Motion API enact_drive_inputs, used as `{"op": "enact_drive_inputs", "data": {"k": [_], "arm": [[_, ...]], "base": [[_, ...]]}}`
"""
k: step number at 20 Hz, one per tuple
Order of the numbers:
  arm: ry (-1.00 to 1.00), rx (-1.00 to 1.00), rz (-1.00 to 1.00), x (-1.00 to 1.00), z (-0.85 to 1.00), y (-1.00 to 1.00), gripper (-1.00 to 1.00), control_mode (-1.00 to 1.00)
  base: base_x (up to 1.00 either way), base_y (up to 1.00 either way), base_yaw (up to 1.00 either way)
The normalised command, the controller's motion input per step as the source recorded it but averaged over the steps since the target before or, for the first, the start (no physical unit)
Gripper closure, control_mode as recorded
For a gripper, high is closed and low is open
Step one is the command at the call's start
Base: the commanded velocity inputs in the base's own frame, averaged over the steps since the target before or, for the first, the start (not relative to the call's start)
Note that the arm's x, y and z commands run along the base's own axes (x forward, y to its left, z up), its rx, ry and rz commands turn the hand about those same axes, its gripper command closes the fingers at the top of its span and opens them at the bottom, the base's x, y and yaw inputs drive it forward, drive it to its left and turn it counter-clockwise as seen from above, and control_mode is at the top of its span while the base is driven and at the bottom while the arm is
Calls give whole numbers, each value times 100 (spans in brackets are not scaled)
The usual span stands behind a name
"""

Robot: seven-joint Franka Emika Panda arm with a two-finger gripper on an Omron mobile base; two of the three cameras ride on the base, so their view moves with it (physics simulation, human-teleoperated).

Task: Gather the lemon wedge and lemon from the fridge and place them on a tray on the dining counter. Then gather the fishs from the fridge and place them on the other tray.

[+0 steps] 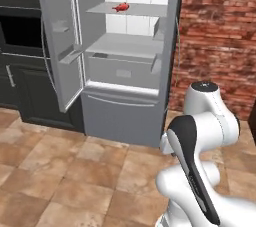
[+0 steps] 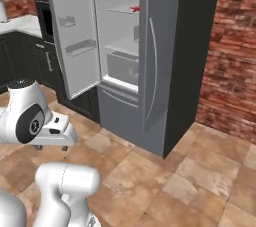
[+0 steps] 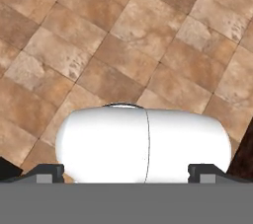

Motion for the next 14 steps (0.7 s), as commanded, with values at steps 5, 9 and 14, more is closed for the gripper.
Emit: {"op": "enact_drive_inputs", "data": {"k": [5,9,14], "arm": [[0,0,0,0,0,0,-100,100],[0,0,0,0,0,0,-100,100],[0,0,0,0,0,0,-100,100]], "base": [[100,49,-22],[97,55,-25],[84,51,-30]]}}
